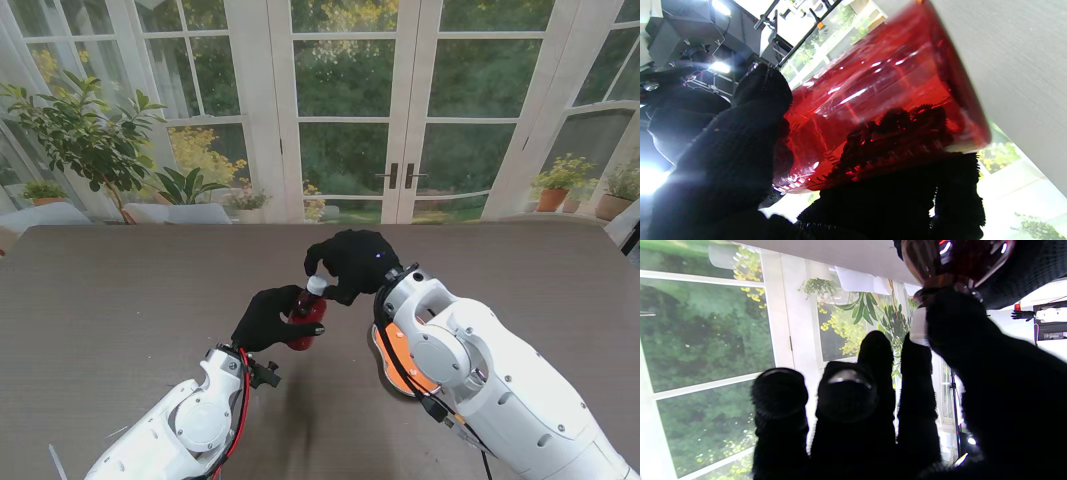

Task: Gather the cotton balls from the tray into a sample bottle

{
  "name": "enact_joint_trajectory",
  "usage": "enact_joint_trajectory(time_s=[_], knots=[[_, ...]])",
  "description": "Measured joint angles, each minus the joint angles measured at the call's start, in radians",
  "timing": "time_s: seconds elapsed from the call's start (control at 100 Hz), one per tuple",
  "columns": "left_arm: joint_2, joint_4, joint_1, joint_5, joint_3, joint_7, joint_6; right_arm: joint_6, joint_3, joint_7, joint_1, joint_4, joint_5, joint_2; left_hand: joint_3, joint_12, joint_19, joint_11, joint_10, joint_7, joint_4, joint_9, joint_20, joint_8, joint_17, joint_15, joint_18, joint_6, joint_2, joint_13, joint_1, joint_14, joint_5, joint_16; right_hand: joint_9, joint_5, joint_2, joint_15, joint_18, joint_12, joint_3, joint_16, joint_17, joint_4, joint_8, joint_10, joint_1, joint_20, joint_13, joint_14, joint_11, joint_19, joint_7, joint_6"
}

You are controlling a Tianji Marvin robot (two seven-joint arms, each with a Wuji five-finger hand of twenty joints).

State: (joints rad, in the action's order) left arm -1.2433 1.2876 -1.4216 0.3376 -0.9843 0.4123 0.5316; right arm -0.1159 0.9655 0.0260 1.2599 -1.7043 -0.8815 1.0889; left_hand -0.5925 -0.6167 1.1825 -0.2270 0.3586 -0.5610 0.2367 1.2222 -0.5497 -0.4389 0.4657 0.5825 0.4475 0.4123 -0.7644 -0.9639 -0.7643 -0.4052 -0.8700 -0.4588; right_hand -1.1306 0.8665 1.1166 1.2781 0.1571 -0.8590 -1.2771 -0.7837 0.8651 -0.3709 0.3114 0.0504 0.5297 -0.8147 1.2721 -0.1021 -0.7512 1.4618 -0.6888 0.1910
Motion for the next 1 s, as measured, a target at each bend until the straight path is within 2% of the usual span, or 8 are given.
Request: enact_joint_trajectory(time_s=[0.08, 0.15, 0.21, 0.29, 0.42, 0.52, 0.66, 1.0], knots=[[0.0, 0.0, 0.0, 0.001, 0.0, 0.0, 0.0, -0.006, 0.003, -0.01, 0.001, 0.0, -0.004, 0.0, 0.0, 0.0, 0.0, 0.0, 0.0, 0.0, 0.0, 0.0, 0.0, -0.001, 0.0, 0.0, 0.0, 0.0, 0.0, 0.0, 0.0, 0.0, 0.0, 0.0, 0.026, -0.05, 0.008, -0.027, 0.0, 0.0, -0.023, 0.0, 0.0, 0.0, 0.009, 0.0, -0.026, 0.0, 0.0, -0.001, 0.004, 0.0, 0.033, -0.007], [0.0, 0.0, 0.0, 0.001, 0.0, 0.001, 0.0, -0.013, 0.015, -0.04, 0.004, -0.005, -0.012, 0.0, 0.0, 0.0, 0.0, 0.0, 0.0, 0.0, 0.0, 0.0, 0.0, -0.001, 0.0, 0.0, 0.0, 0.0, 0.0, 0.0, 0.0, 0.0, 0.0, 0.0, 0.077, -0.118, 0.008, -0.071, 0.0, 0.038, -0.023, 0.004, -0.013, 0.089, 0.01, 0.0, -0.137, 0.0, 0.0, -0.008, 0.004, -0.008, 0.06, -0.064], [0.0, 0.0, 0.0, 0.001, 0.0, 0.001, 0.0, -0.02, 0.034, -0.102, 0.009, -0.02, -0.019, -0.003, 0.0, 0.0, 0.0, 0.0, 0.0, 0.0, 0.0, 0.0, 0.0, -0.001, 0.0, 0.0, 0.0, 0.0, 0.0, 0.0, 0.0, 0.0, 0.0, 0.0, 0.114, -0.156, -0.001, -0.11, 0.0, 0.058, -0.023, 0.015, -0.027, 0.098, 0.01, 0.0, -0.242, 0.0, 0.0, -0.01, 0.005, -0.017, 0.073, -0.11], [0.0, 0.001, 0.0, 0.001, 0.0, 0.001, -0.001, -0.018, 0.058, -0.161, 0.018, -0.047, -0.001, -0.009, 0.0, 0.0, 0.0, 0.0, 0.0, 0.0, 0.0, 0.0, 0.0, -0.002, 0.0, 0.0, 0.0, 0.0, 0.0, 0.0, 0.0, 0.0, 0.0, 0.0, 0.148, -0.172, -0.098, -0.148, 0.0, 0.071, -0.007, 0.026, -0.06, 0.098, 0.01, -0.014, -0.338, -0.003, 0.0, -0.001, 0.004, -0.024, 0.074, -0.137], [0.0, 0.001, 0.0, 0.0, 0.001, -0.001, -0.001, 0.044, 0.058, -0.143, 0.024, -0.069, 0.012, -0.017, 0.0, 0.0, 0.0, 0.0, 0.0, 0.0, 0.0, 0.0, 0.0, -0.002, 0.0, 0.0, 0.001, 0.0, 0.0, 0.0, 0.0, 0.0, 0.0, 0.0, 0.146, -0.127, -0.359, -0.154, 0.0, 0.075, 0.143, 0.026, -0.072, 0.111, 0.029, -0.035, -0.449, -0.026, 0.0, 0.015, 0.003, -0.025, 0.067, -0.14], [0.0, 0.001, 0.0, -0.001, 0.002, -0.002, -0.001, 0.079, 0.049, -0.133, 0.022, -0.071, -0.04, -0.017, 0.0, 0.0, 0.0, 0.0, 0.0, 0.0, 0.0, 0.0, 0.0, -0.002, 0.0, 0.0, 0.001, 0.0, 0.0, 0.0, 0.0, 0.0, 0.0, 0.0, 0.144, -0.047, -0.466, -0.133, 0.0, 0.075, 0.242, 0.022, -0.07, 0.131, 0.051, -0.045, -0.462, -0.027, 0.0, 0.016, 0.003, -0.025, 0.06, -0.135], [0.0, 0.001, 0.001, -0.002, 0.005, -0.004, -0.001, 0.092, 0.022, -0.138, 0.009, -0.07, -0.052, -0.019, 0.0, 0.0, 0.0, -0.001, 0.0, 0.0, 0.0, 0.0, 0.0, -0.002, 0.0, 0.0, 0.001, 0.0, 0.0, 0.0, 0.0, 0.0, 0.0, 0.0, 0.13, 0.011, -0.523, -0.111, 0.0, 0.075, 0.311, 0.021, -0.056, 0.141, 0.074, -0.046, -0.462, -0.027, 0.0, 0.016, -0.003, -0.025, 0.044, -0.115], [0.0, 0.001, 0.002, -0.003, 0.006, -0.005, -0.001, 0.089, -0.008, -0.112, -0.008, -0.047, -0.067, -0.016, 0.0, 0.0, 0.0, -0.001, 0.0, 0.0, 0.0, 0.0, 0.0, -0.003, 0.0, 0.0, 0.001, 0.0, 0.0, 0.0, 0.0, -0.001, 0.0, 0.0, 0.043, 0.177, -0.506, -0.027, 0.0, 0.066, 0.274, 0.0, -0.02, 0.157, 0.129, -0.045, -0.396, -0.027, 0.0, 0.017, 0.0, -0.02, -0.022, -0.076]])
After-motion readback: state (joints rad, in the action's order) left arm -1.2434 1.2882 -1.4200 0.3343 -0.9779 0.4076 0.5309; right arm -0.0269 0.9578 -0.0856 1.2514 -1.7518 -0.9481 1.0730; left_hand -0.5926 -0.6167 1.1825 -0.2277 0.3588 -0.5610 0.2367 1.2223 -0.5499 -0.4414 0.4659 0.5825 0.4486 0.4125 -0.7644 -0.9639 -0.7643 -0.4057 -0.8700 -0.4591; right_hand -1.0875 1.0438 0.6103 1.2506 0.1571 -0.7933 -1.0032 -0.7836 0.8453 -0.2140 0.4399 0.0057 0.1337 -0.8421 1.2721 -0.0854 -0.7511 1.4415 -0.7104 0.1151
